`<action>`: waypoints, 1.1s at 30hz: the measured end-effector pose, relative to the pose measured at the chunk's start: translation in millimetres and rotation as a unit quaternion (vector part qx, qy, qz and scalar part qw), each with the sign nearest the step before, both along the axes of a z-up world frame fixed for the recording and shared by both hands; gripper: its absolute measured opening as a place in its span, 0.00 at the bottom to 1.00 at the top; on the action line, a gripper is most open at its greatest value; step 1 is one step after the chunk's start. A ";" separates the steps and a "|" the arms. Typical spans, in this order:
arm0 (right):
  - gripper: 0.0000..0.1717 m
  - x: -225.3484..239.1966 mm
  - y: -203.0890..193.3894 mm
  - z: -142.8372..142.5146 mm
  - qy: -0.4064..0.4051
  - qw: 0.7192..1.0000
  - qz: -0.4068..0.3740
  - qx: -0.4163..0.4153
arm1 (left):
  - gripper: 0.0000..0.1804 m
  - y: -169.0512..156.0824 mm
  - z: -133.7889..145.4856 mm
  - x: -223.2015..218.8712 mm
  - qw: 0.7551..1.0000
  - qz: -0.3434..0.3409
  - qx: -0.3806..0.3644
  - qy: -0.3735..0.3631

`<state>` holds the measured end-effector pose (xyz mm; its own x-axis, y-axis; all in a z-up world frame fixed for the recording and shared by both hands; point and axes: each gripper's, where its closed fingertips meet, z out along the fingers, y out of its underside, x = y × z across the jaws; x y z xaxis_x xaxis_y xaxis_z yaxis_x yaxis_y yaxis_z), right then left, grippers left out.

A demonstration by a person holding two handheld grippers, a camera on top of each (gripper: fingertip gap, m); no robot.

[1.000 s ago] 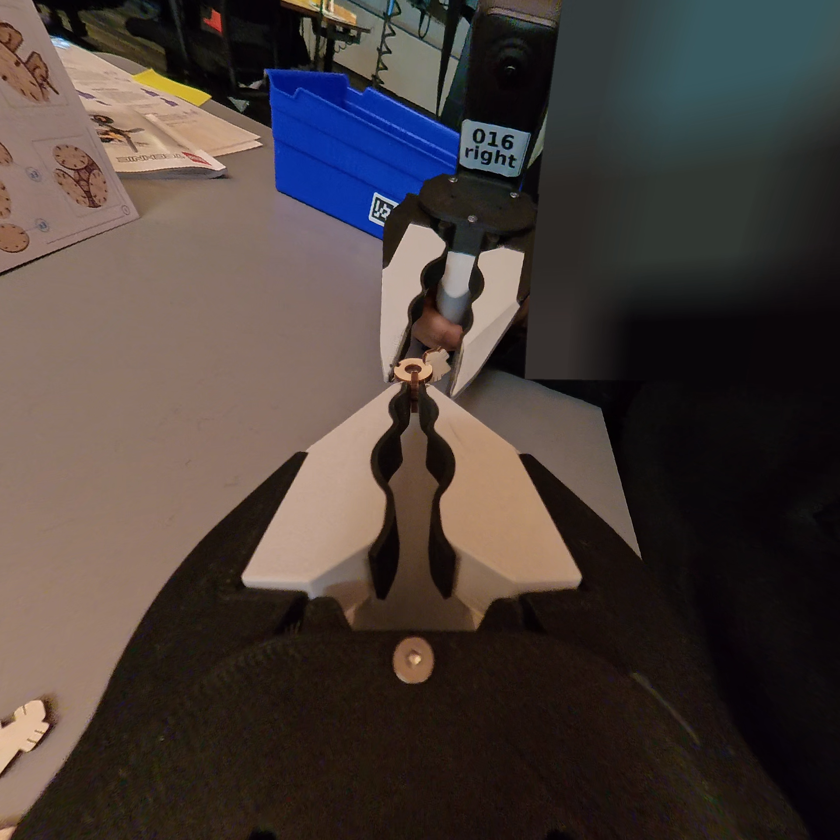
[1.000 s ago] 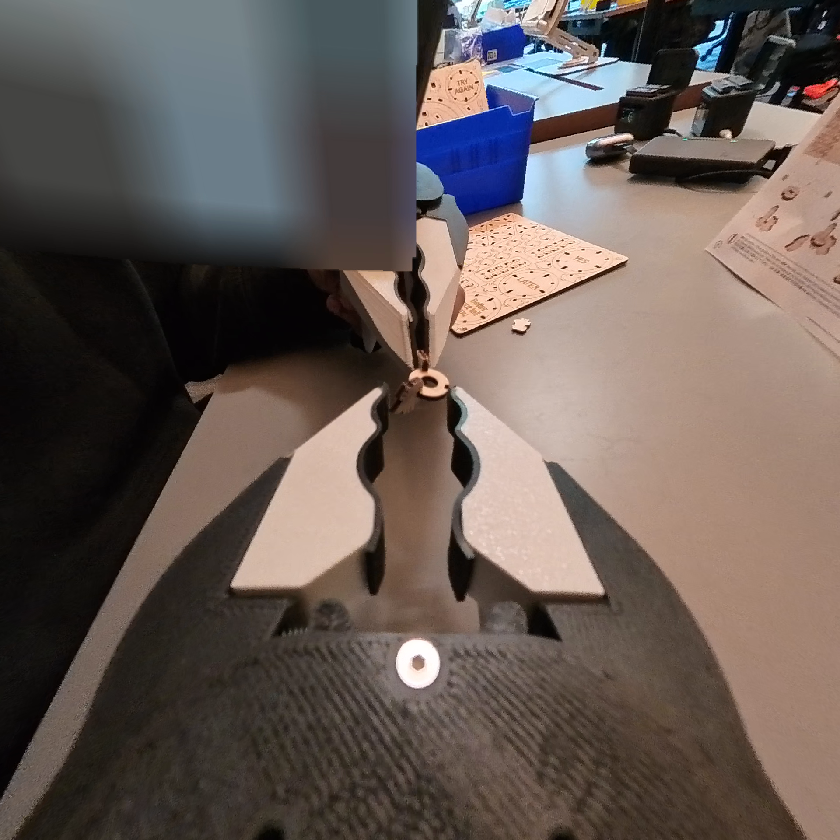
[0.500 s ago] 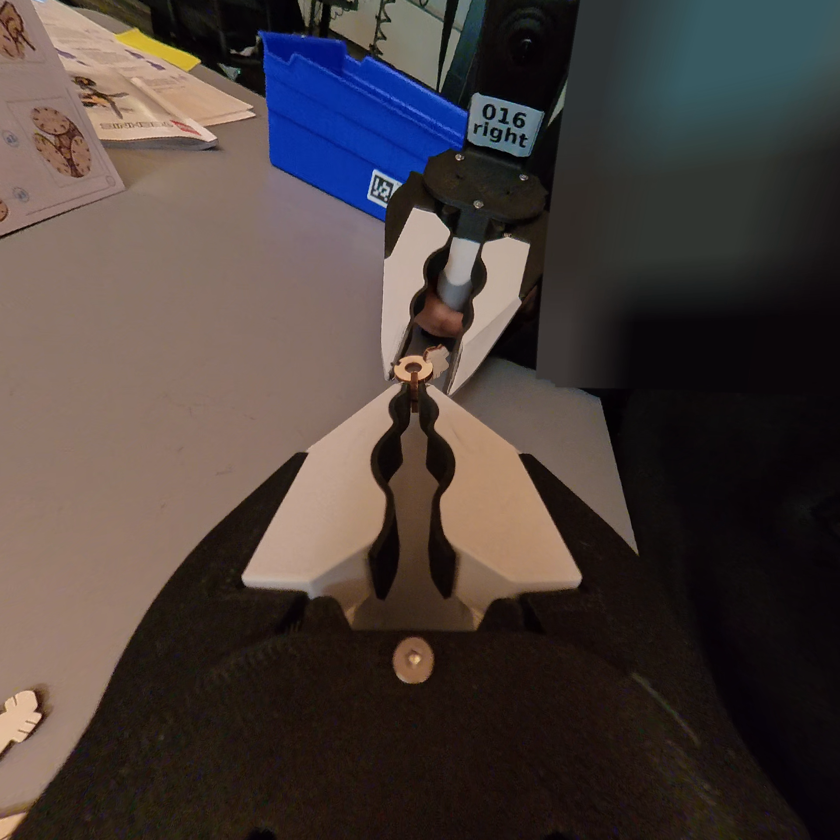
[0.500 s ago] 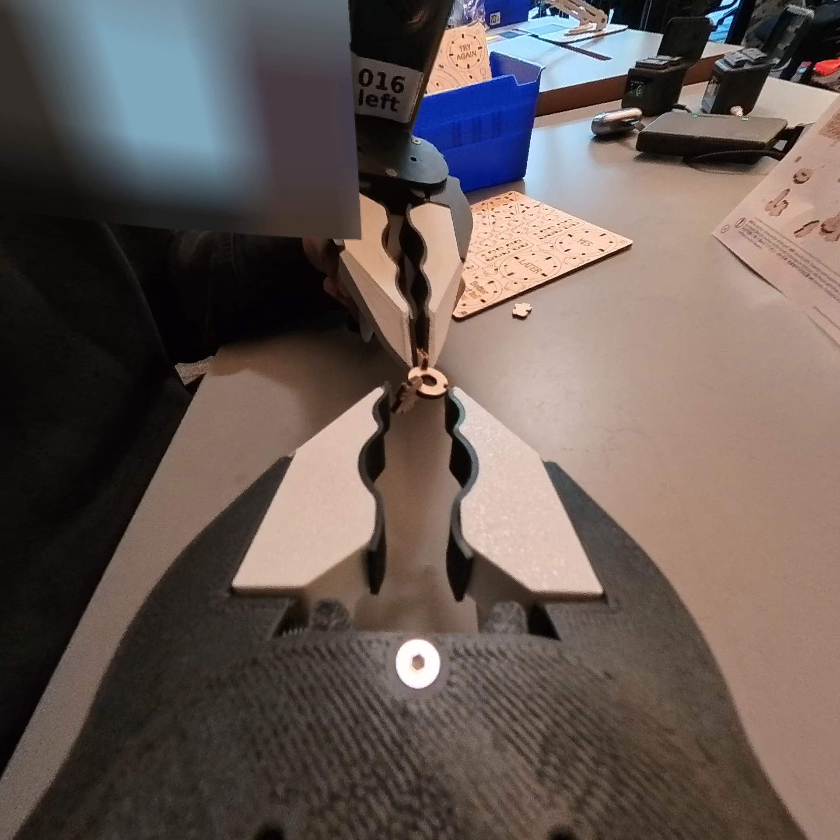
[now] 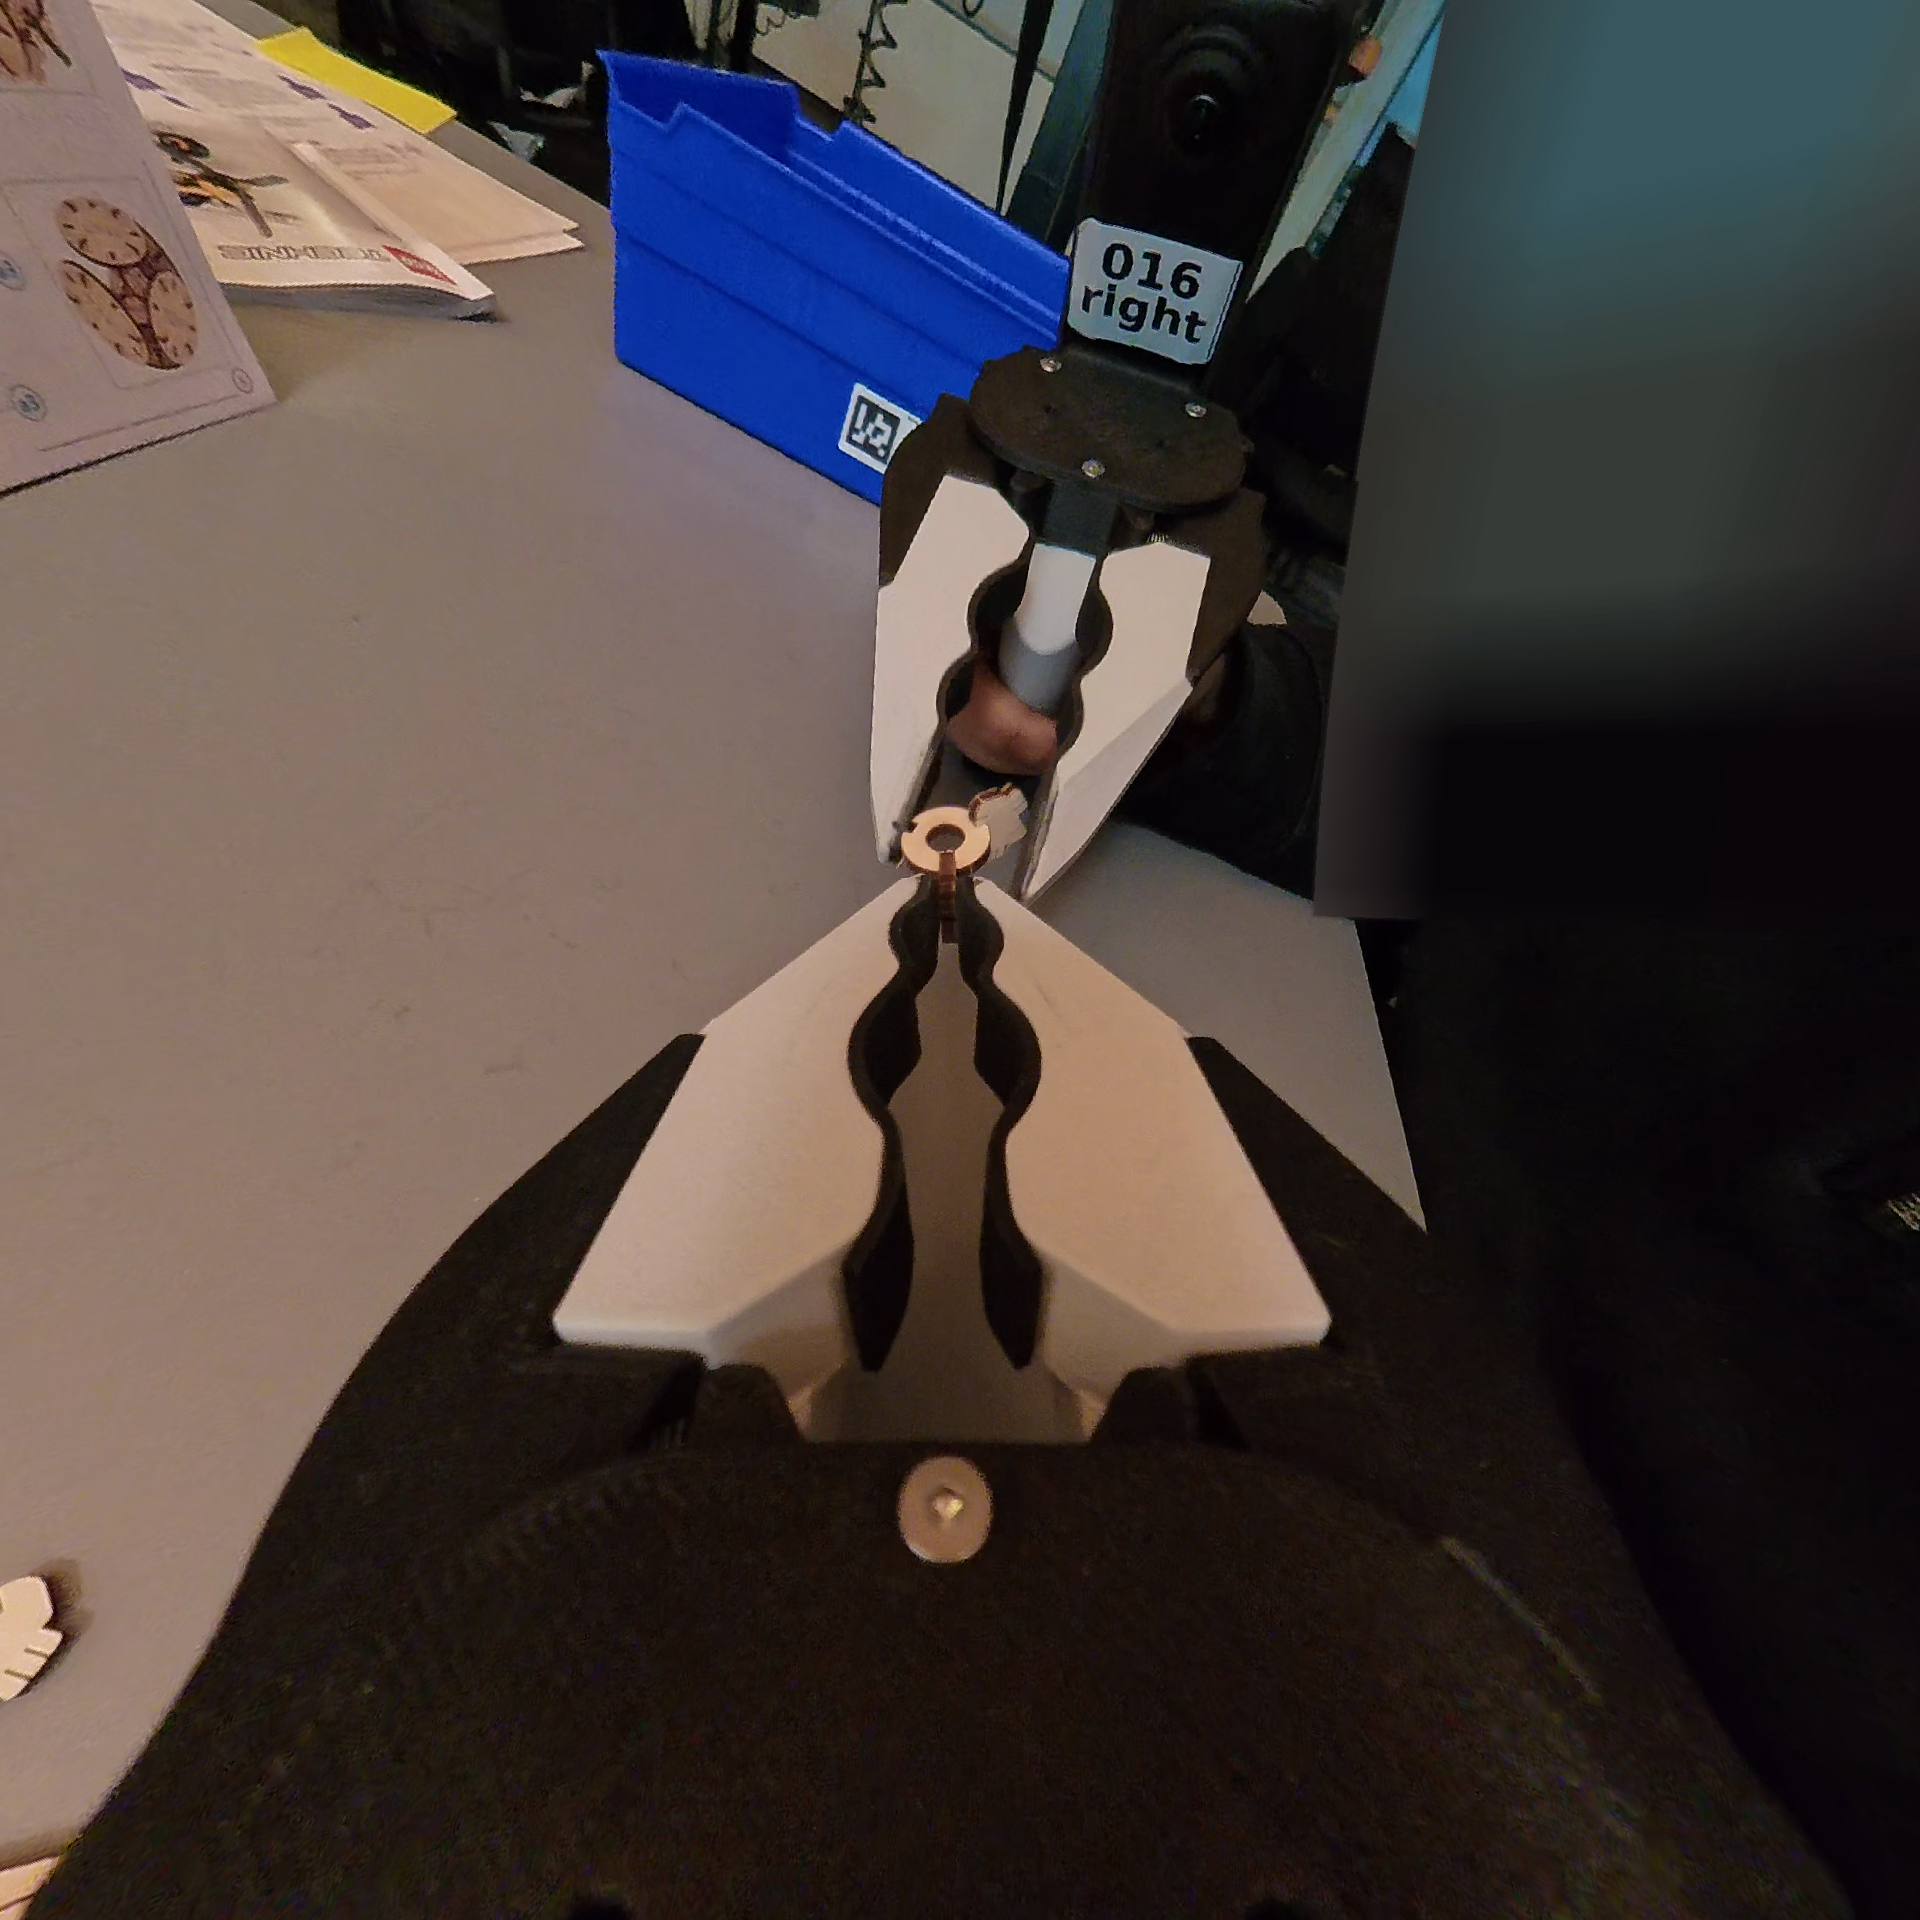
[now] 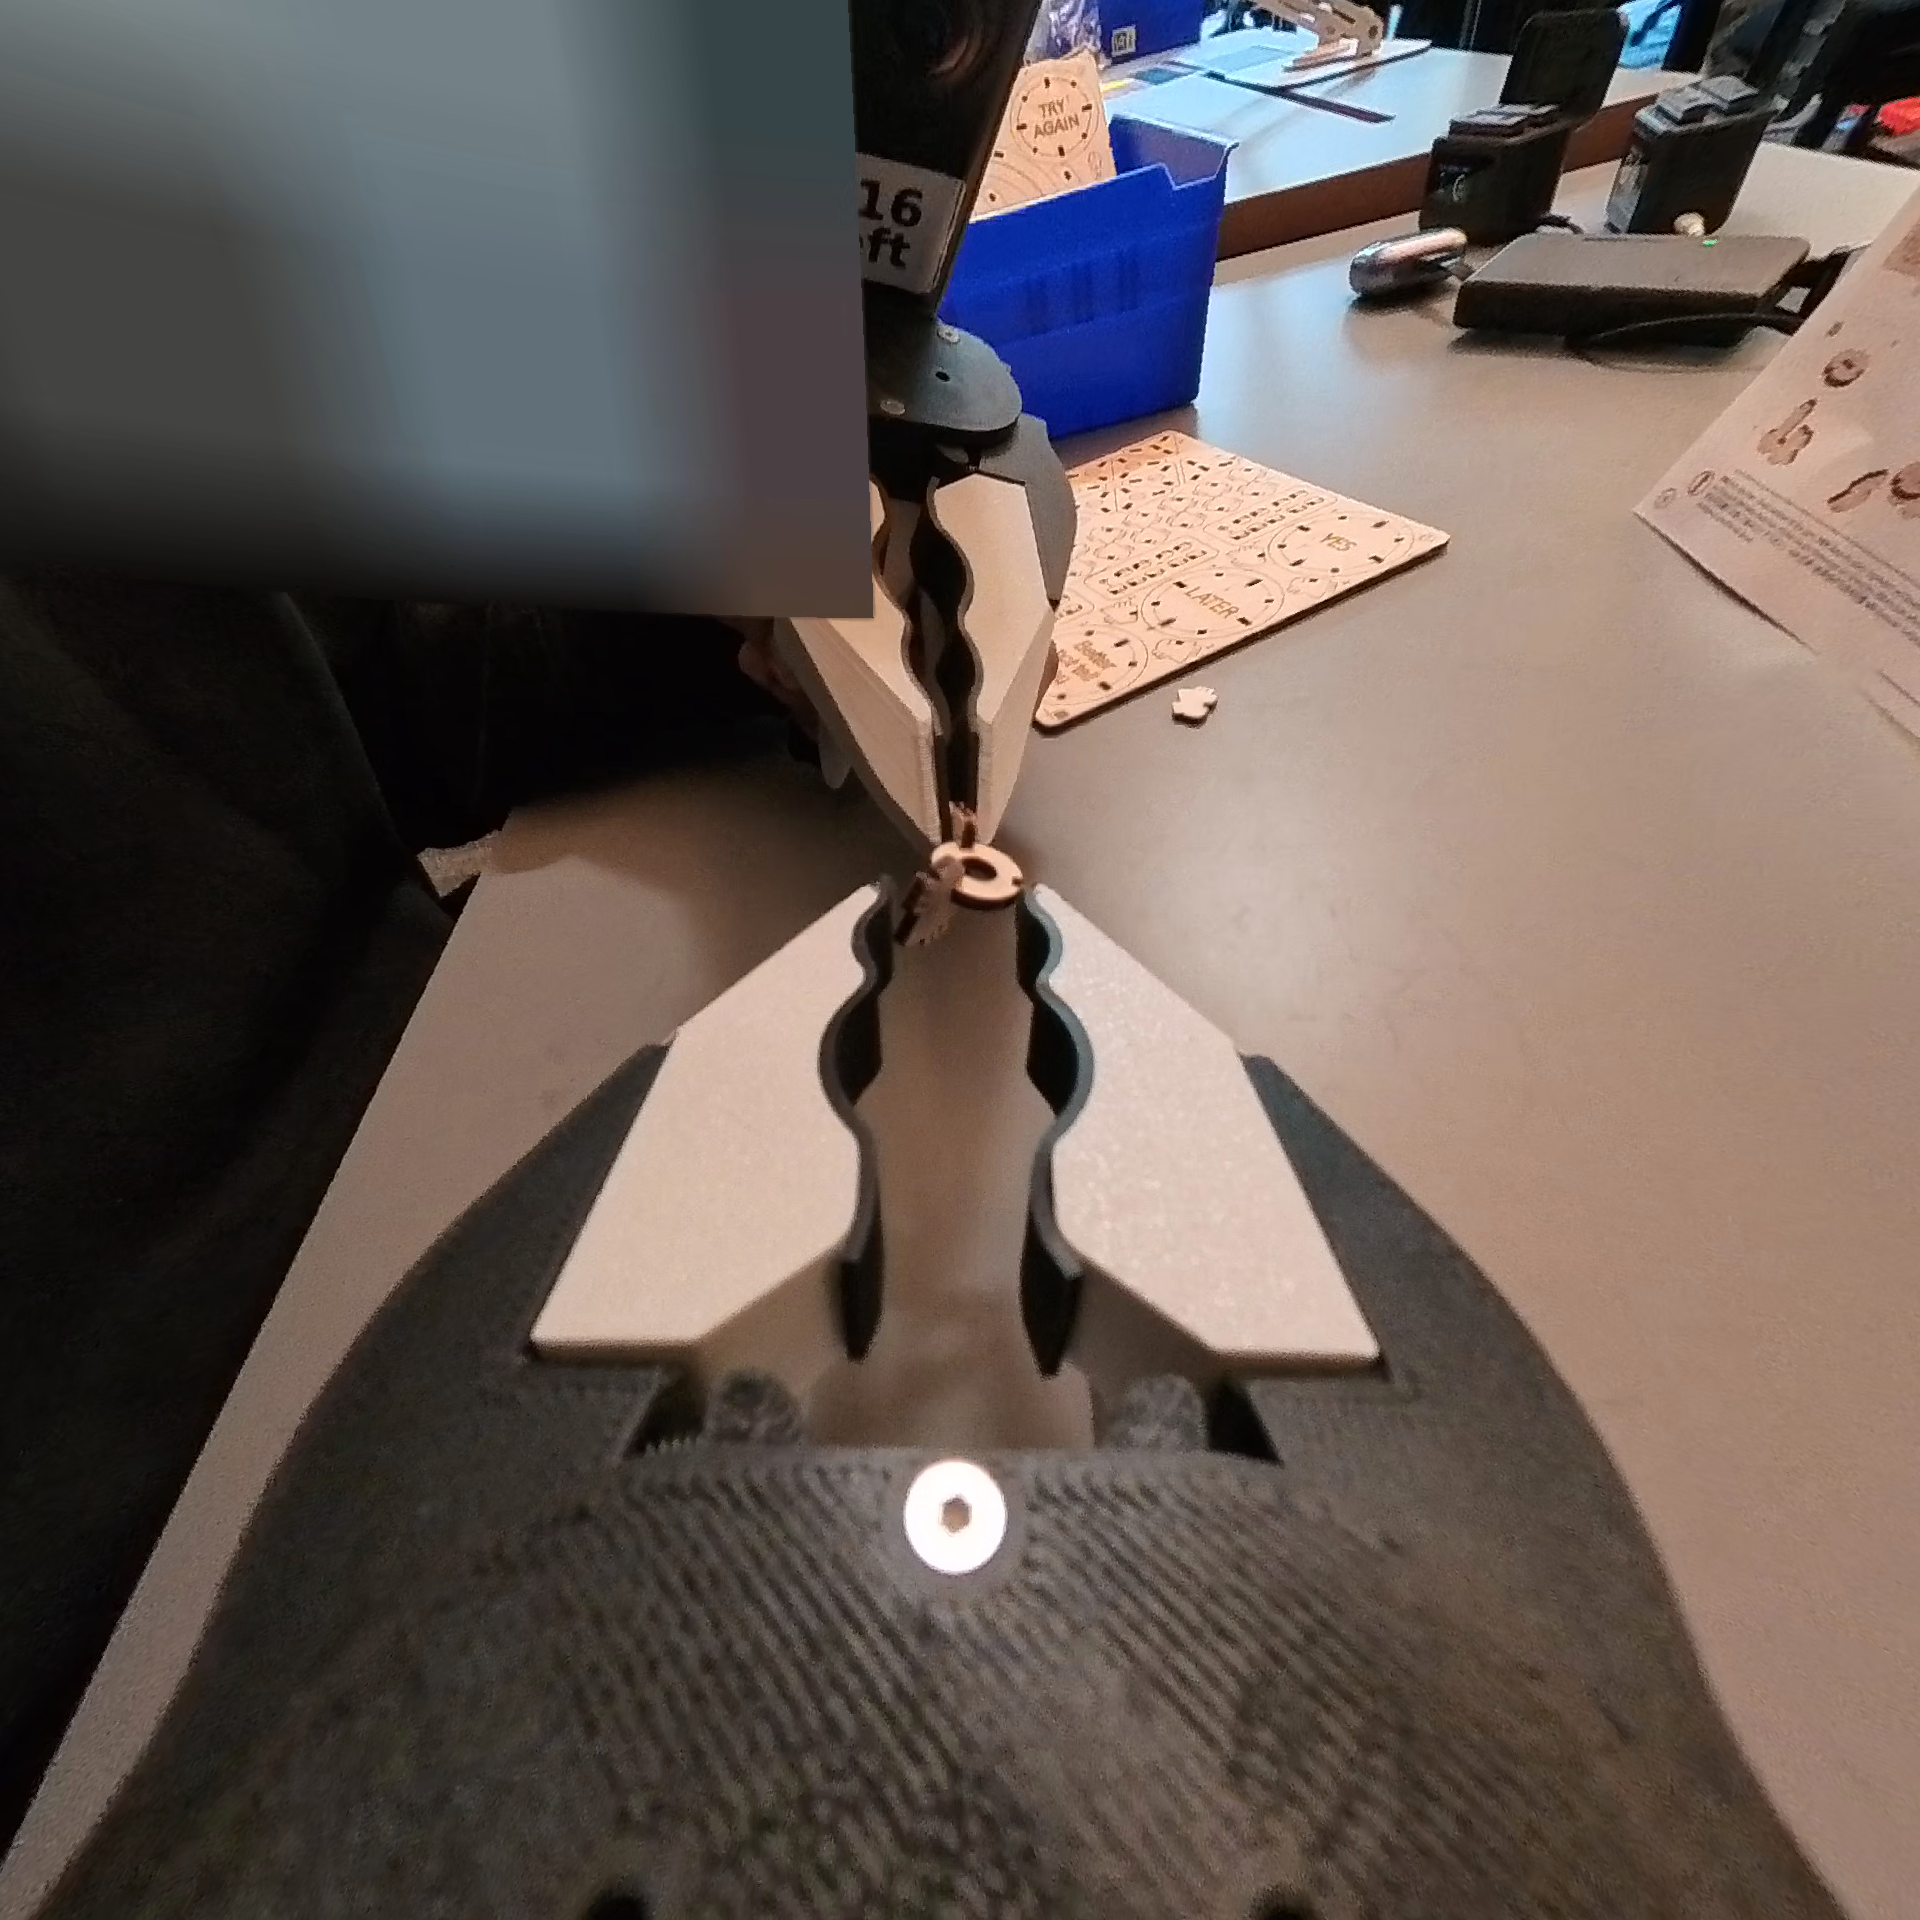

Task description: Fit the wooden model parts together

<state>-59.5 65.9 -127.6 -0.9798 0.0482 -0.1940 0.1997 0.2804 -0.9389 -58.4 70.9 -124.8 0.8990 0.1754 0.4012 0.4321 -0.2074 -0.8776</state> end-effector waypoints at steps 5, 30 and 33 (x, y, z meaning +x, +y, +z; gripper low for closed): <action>0.23 -2.5 2.9 10.3 -0.039 0.998 0.003 -0.039 | 0.00 0.8 -1.2 1.2 1.000 -0.004 -0.002 -0.002; 0.12 7.9 0.7 -5.8 -0.035 0.999 0.025 0.018 | 0.00 3.1 -12.6 8.7 0.998 -0.024 -0.049 0.037; 0.11 9.1 0.7 -6.2 -0.038 0.999 0.028 0.019 | 0.00 3.3 -13.1 10.0 0.998 -0.027 -0.052 0.038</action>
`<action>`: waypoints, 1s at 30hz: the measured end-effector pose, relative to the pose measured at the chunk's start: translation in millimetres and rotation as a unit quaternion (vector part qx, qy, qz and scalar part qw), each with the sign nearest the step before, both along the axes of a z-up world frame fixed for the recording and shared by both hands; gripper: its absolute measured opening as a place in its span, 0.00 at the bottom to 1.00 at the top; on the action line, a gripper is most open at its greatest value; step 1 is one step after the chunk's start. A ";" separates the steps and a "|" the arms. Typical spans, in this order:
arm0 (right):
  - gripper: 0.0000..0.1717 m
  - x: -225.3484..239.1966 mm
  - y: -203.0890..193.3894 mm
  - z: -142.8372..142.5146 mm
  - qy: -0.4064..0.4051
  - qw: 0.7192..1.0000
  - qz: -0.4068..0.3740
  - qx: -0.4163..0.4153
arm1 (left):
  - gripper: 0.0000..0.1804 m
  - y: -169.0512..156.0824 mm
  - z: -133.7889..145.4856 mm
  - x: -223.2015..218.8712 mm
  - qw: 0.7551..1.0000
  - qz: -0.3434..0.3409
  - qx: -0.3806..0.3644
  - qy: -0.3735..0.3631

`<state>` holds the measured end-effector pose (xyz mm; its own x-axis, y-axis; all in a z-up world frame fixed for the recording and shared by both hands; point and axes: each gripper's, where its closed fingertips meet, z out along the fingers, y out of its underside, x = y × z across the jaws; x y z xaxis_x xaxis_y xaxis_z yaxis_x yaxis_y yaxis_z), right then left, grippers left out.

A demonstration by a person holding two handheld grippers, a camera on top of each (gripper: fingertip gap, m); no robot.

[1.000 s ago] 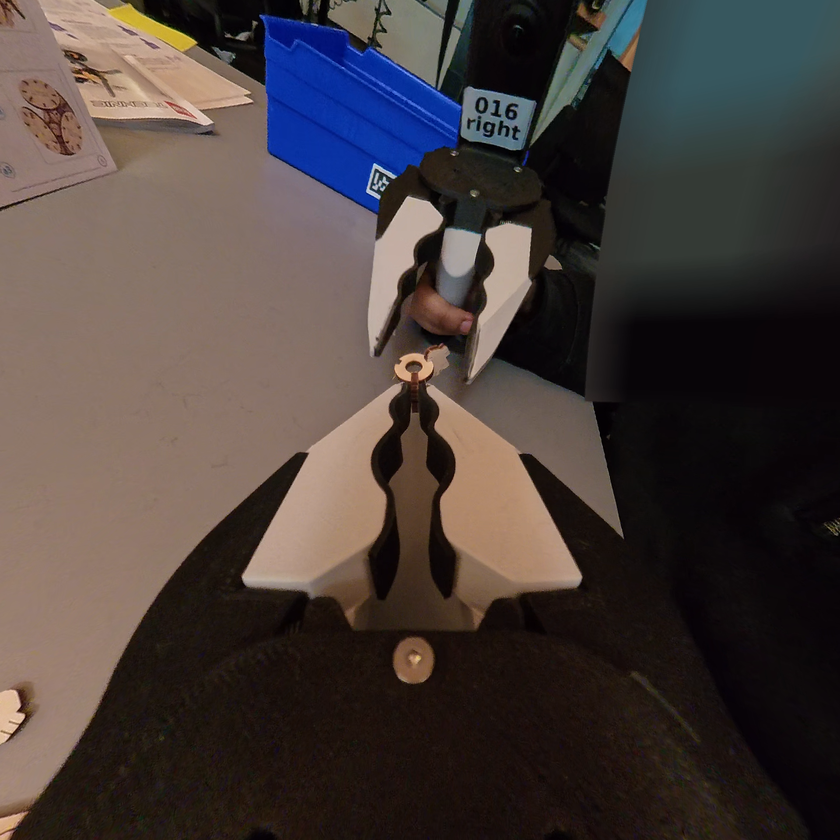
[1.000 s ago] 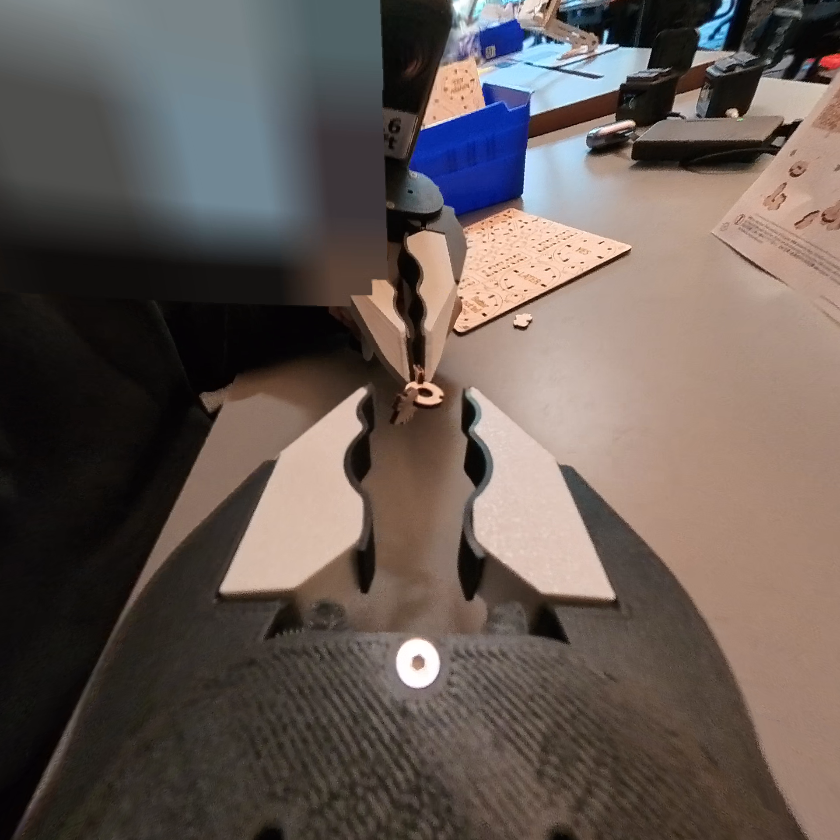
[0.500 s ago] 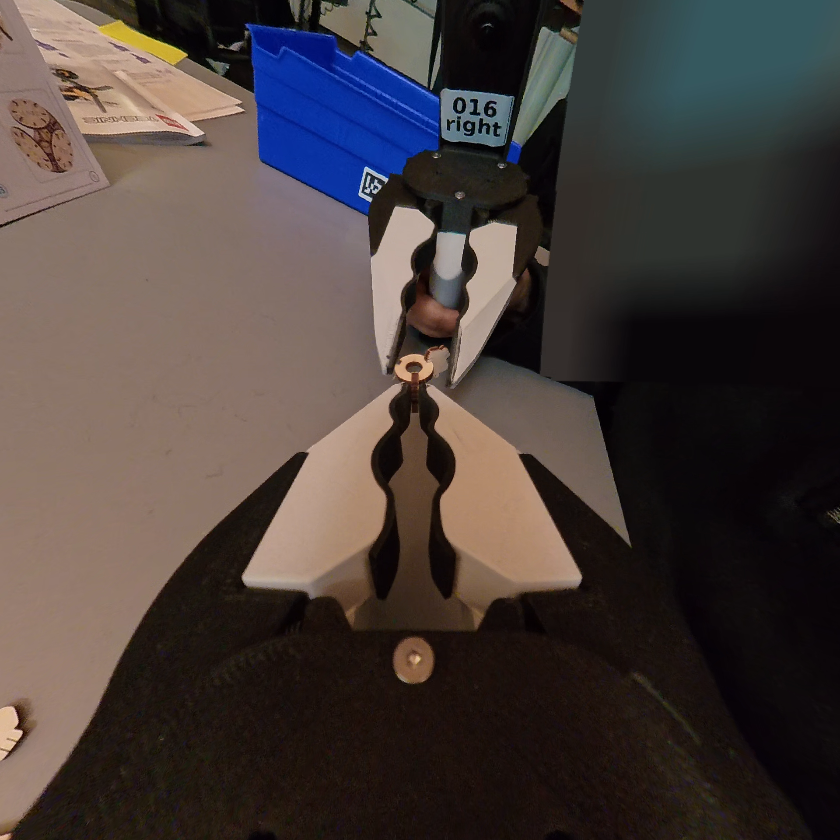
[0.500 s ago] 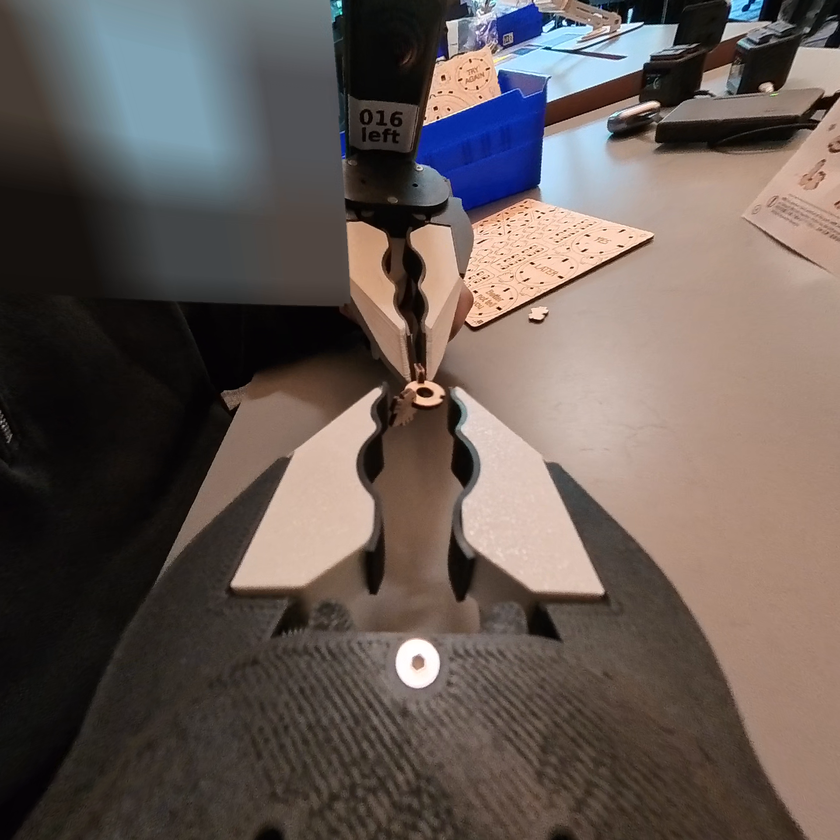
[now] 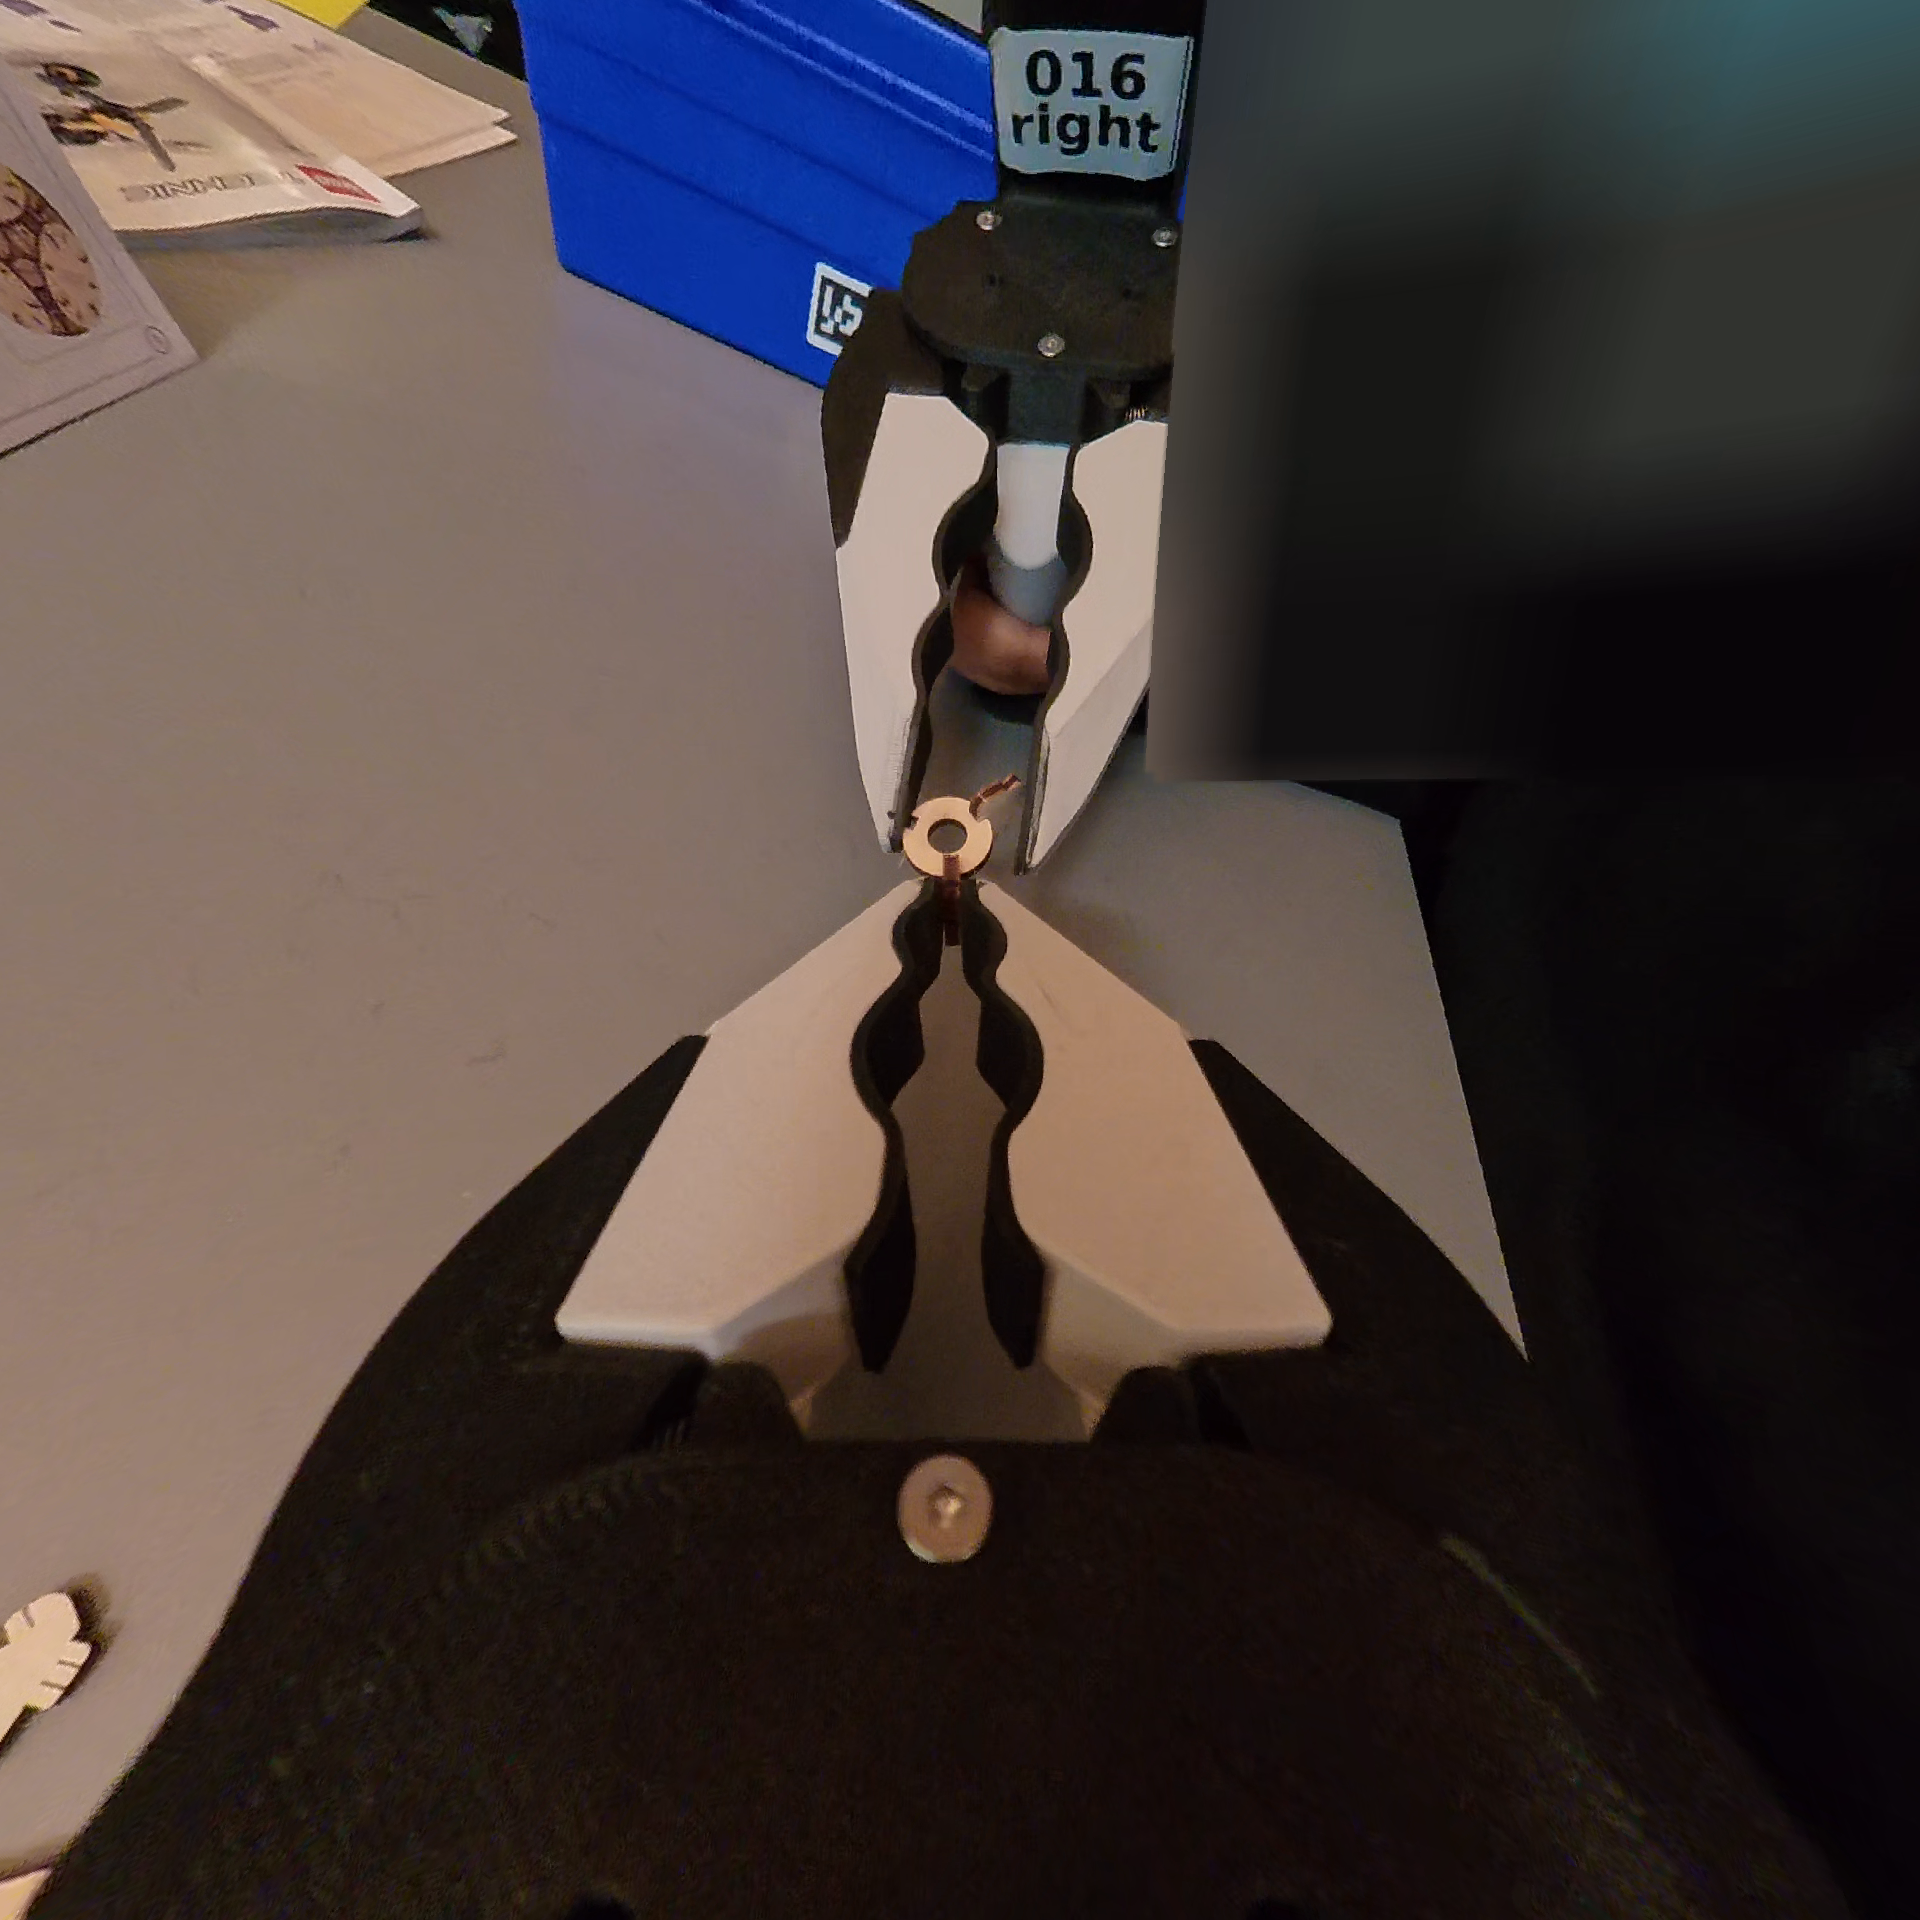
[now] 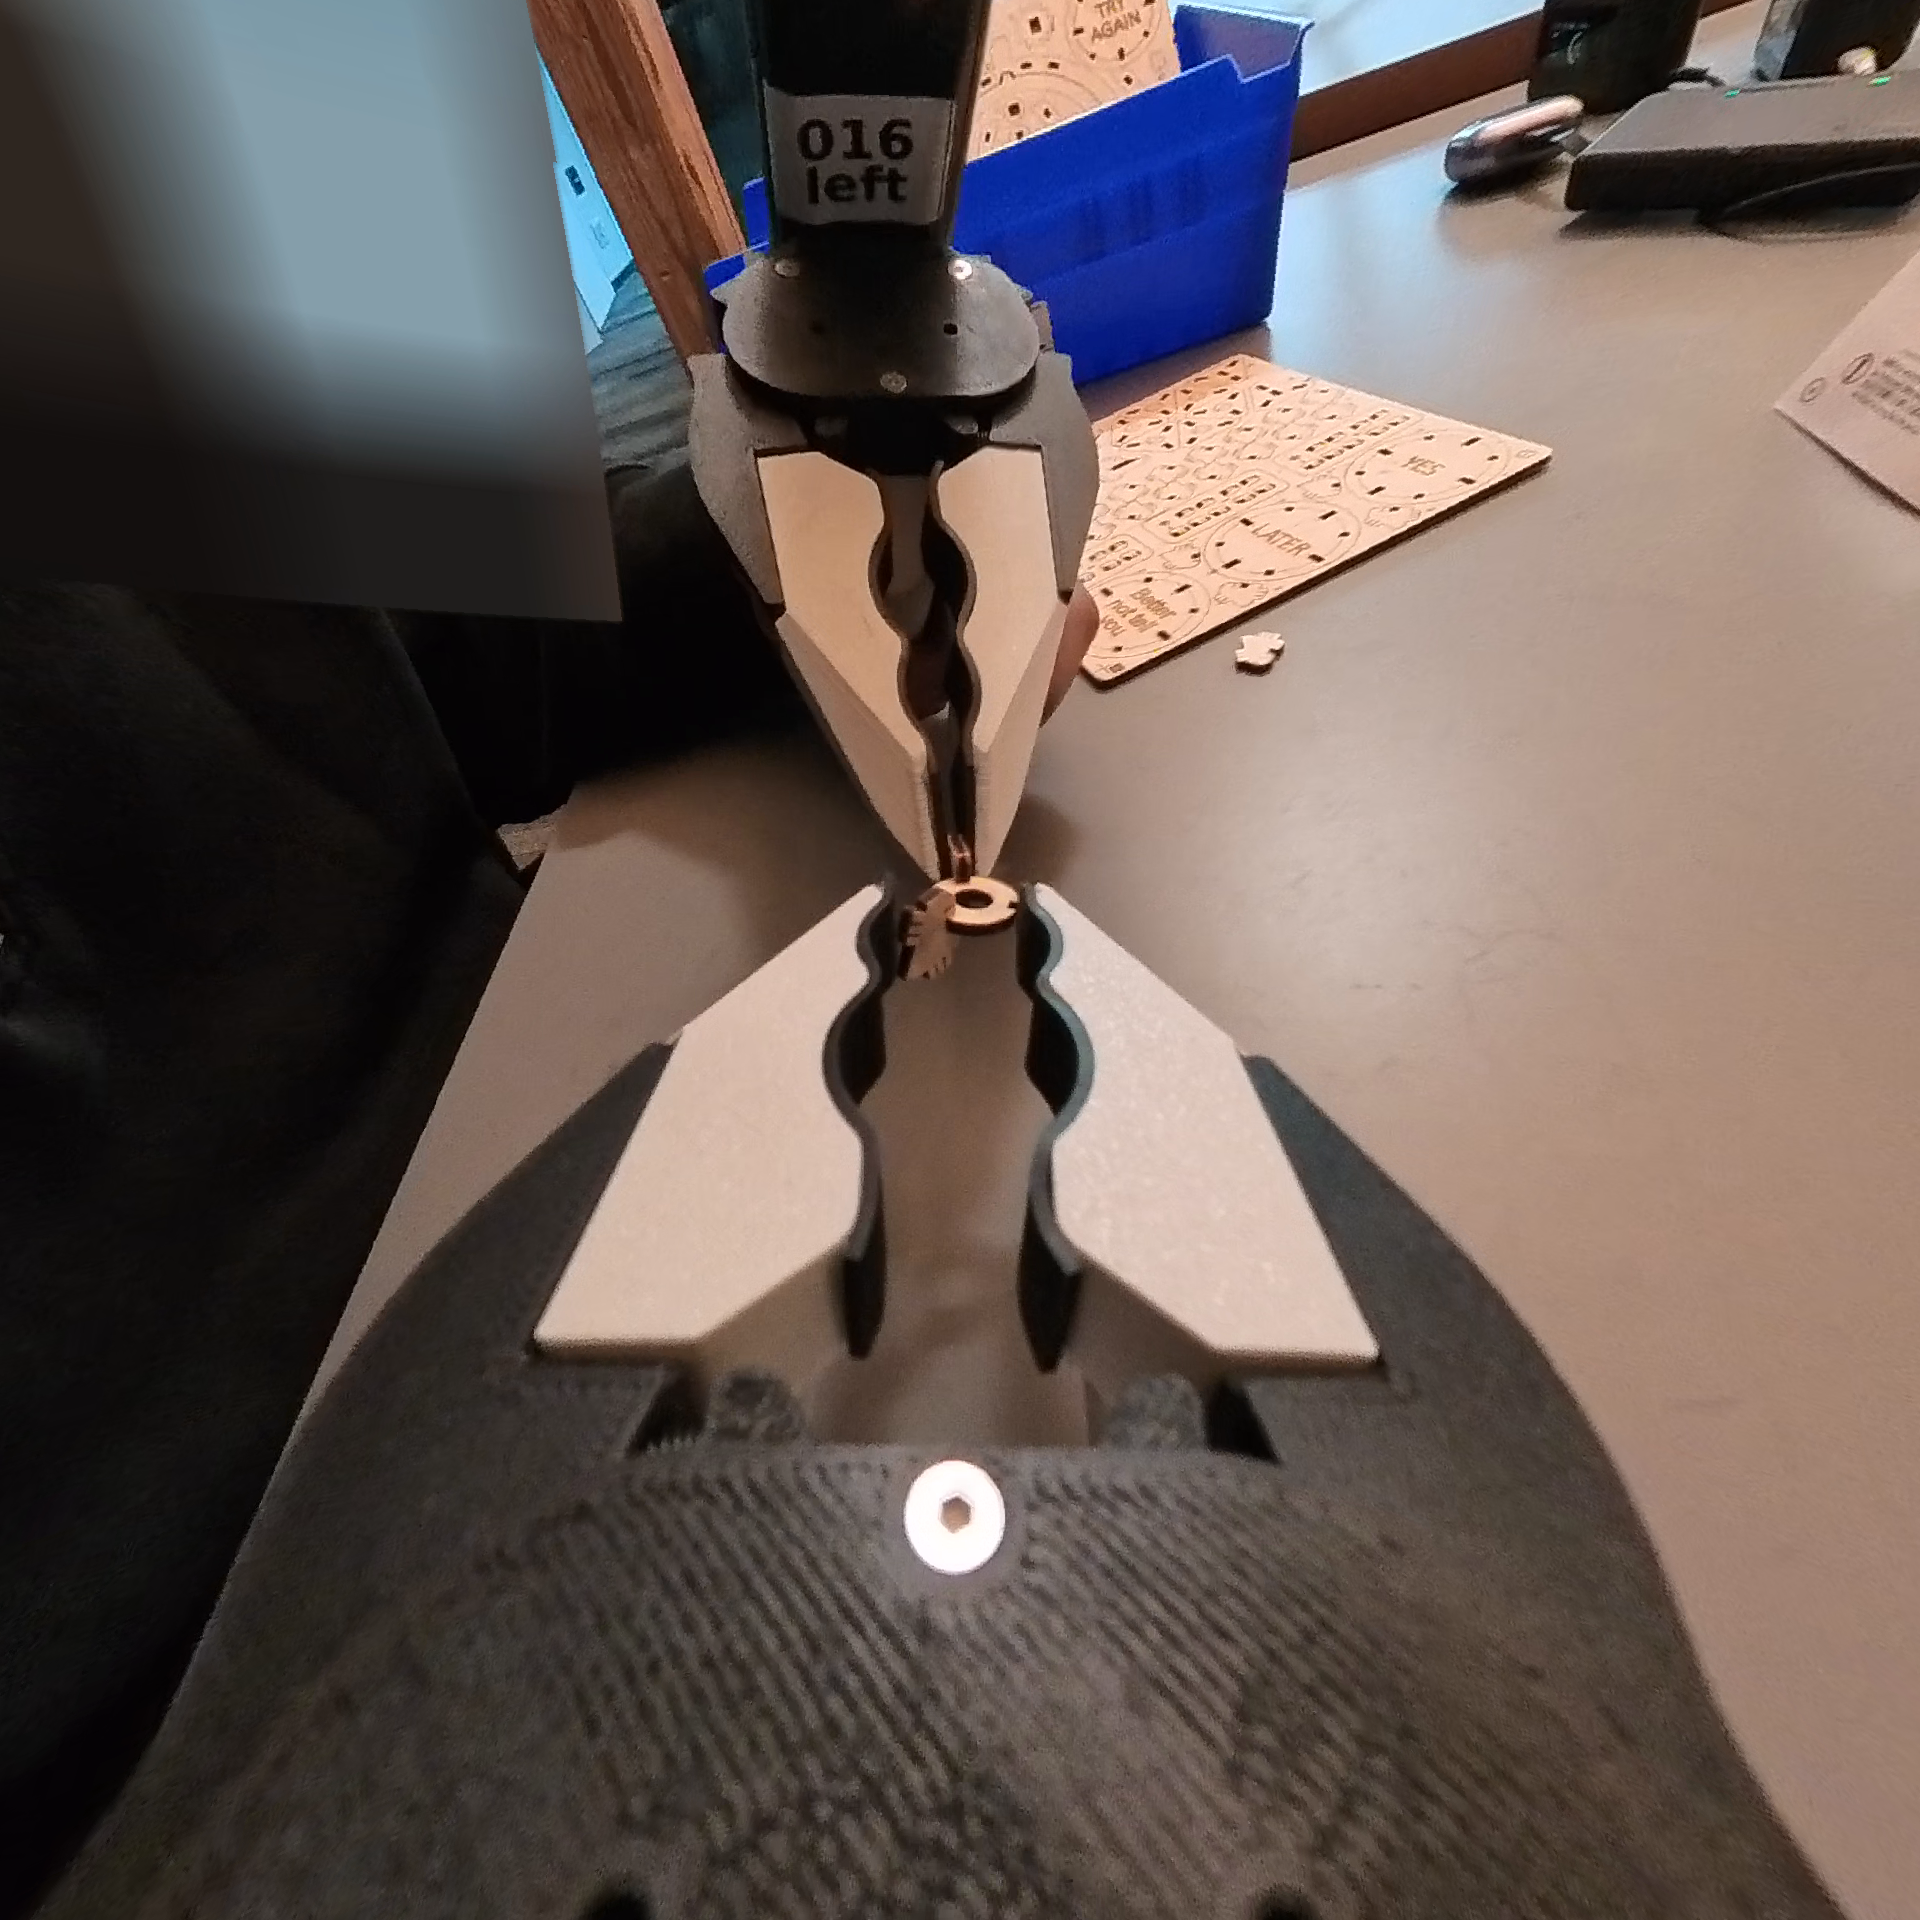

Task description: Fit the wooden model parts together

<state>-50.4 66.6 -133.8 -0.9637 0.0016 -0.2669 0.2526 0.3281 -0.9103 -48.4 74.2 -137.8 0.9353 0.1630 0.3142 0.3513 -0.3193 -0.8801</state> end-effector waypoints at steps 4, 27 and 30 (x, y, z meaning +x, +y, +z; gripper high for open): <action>0.11 1.1 -1.1 -0.7 0.003 1.000 0.001 0.002 | 0.00 -1.0 0.5 0.9 1.000 -0.003 0.000 -0.001; 0.12 -24.1 7.3 25.0 -0.129 0.984 -0.047 -0.111 | 0.12 -1.7 23.8 -18.5 0.989 0.062 0.102 -0.084; 0.12 -20.8 4.5 25.4 -0.131 0.984 -0.041 -0.112 | 0.07 -0.2 26.2 -17.1 0.988 0.060 0.111 -0.089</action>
